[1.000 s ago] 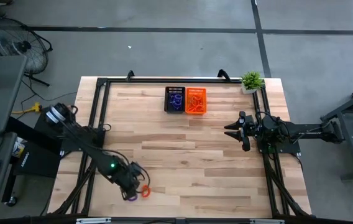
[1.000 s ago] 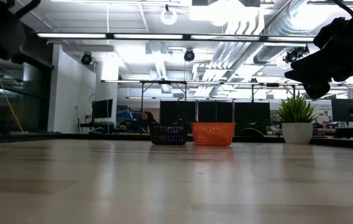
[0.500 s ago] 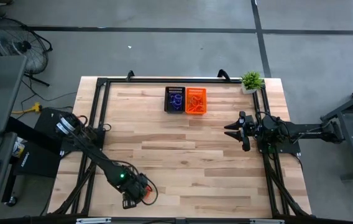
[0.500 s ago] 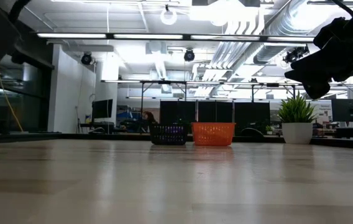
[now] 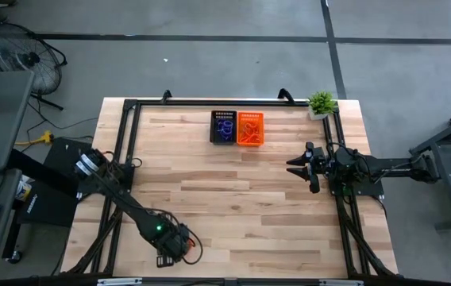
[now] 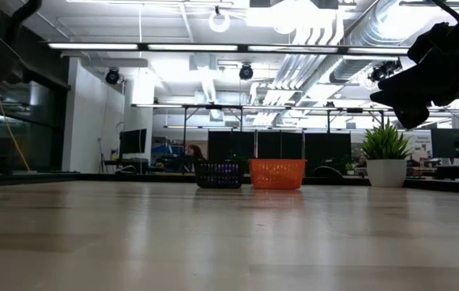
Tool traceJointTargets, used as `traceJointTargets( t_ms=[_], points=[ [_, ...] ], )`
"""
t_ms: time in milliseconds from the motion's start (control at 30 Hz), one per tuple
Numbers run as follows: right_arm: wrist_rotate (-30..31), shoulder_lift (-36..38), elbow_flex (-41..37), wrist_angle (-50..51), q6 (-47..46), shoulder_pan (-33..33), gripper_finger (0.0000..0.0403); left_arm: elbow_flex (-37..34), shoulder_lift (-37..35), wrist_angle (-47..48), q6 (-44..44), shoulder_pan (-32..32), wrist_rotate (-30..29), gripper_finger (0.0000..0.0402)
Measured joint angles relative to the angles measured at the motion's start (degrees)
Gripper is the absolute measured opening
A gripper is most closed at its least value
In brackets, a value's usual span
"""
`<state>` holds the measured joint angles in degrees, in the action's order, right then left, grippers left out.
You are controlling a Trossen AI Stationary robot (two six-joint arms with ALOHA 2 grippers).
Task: Sort spring keychains
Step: Put the purple spring keychain in the black bin
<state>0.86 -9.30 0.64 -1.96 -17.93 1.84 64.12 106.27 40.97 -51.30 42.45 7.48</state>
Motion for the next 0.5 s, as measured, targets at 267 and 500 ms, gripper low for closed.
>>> traceJointTargets(
  t_ms=[267,500],
  points=[
    [0.0,0.0,0.0,0.0,0.0,0.0,0.0134,-0.1,1.3,0.7,0.0,0.1,-3.2,0.0093],
    [0.0,0.0,0.0,0.0,0.0,0.0,0.0134,-0.2,1.3,1.5,-0.4,0.1,-4.3,0.0036]
  ],
)
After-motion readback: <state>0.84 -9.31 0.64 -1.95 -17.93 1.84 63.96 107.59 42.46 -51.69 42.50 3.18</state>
